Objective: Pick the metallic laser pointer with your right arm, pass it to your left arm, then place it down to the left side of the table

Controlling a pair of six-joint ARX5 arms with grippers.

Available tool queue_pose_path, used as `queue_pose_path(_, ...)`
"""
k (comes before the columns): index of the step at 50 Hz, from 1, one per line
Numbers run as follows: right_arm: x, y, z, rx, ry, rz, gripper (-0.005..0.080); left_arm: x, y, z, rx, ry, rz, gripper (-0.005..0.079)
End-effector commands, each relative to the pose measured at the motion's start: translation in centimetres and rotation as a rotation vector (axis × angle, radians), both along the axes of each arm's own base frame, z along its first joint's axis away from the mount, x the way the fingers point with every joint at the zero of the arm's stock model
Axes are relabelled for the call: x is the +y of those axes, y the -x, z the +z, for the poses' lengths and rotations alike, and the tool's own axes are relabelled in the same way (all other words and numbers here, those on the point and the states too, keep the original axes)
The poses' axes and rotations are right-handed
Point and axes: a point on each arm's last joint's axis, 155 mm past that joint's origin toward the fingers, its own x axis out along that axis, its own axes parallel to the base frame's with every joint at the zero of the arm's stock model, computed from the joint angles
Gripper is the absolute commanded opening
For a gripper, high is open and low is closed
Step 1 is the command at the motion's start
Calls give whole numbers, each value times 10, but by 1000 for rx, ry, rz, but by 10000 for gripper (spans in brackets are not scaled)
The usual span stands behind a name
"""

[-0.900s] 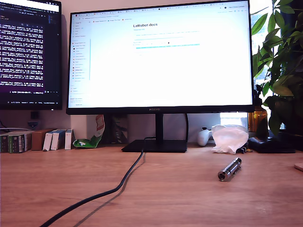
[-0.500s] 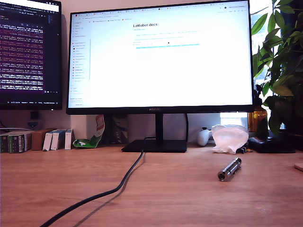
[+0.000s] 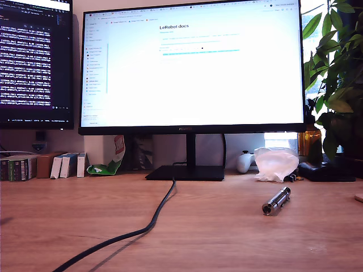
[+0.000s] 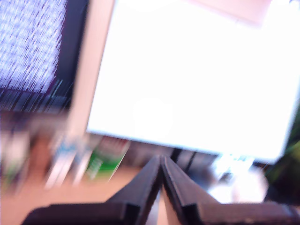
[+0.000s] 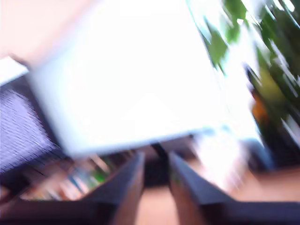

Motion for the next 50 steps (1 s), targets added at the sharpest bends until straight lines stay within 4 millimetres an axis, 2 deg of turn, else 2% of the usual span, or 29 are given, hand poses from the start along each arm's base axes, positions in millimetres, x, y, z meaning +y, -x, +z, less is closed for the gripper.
queue_pose_path(1, 6, 7, 23, -40, 8, 32, 217, -5, 4, 15, -8, -5, -30, -18)
queue_pose_path(7, 16, 7, 37, -4, 26, 84, 218, -17, 1, 12, 81, -44, -90, 25)
queue_pose_path(12, 18, -3, 34, 86, 65, 93, 218, -22, -6, 7, 145, -123, -105, 62)
queue_pose_path(22, 28, -29, 31, 202, 230, 155, 217, -26, -30, 0, 232, -290, -111, 63)
queue_pose_path(31, 39, -57, 17, 339, 351, 262, 214, -28, -49, -16, 322, -448, -130, 63)
queue_pose_path(41, 49, -83, 1, 472, 481, 359, 214, -29, -64, -29, 381, -540, -154, 63)
queue_pose_path(49, 53, -108, 0, 558, 448, 357, 212, -30, -69, -34, 414, -540, -162, 63)
queue_pose_path(50, 53, -111, -1, 600, 383, 344, 212, -30, -70, -35, 415, -540, -163, 63)
